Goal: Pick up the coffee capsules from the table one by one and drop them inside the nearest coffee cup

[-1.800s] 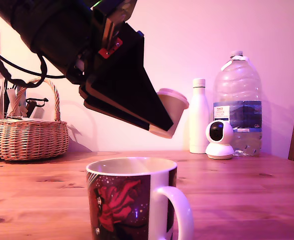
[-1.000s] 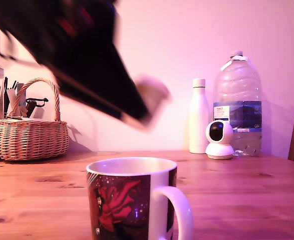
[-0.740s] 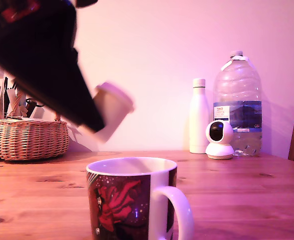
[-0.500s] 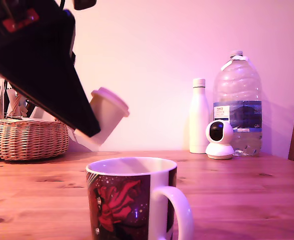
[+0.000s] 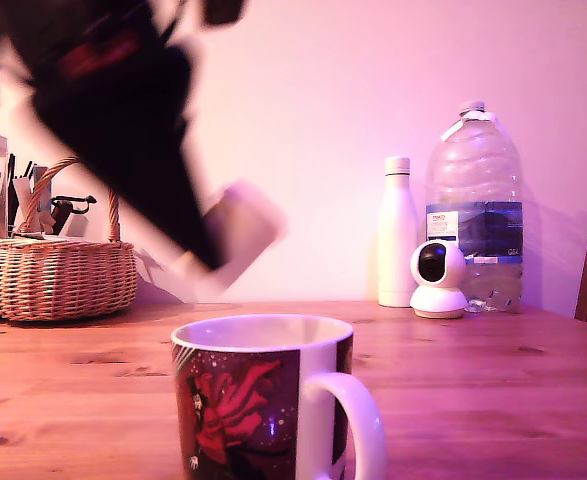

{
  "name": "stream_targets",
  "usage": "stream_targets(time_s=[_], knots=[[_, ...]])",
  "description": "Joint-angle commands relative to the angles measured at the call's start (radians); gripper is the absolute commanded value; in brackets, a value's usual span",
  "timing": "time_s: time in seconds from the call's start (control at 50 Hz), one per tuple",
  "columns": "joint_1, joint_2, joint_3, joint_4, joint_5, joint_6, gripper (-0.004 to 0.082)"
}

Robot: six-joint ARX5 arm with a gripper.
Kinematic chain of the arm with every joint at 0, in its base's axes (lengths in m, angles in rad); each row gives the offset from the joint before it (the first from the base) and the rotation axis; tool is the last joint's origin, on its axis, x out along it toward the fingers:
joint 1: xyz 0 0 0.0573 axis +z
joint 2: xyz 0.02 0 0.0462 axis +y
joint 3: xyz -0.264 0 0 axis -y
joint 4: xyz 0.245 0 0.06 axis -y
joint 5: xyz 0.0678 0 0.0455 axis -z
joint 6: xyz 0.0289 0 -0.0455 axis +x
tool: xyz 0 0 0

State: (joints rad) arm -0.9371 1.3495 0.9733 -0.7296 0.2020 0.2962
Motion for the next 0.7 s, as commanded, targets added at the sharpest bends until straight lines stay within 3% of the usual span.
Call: stream_targets(time_s=[0.0,0.32,0.68], knots=[[-0.007,0.044,0.010,-0.013,-0.002,0.020,0.0200],[-0.028,0.145,0.072,-0.034,-0.029,0.037,0.0200],[-0.035,0.149,0.076,-0.033,-0.031,0.037,0.0200]])
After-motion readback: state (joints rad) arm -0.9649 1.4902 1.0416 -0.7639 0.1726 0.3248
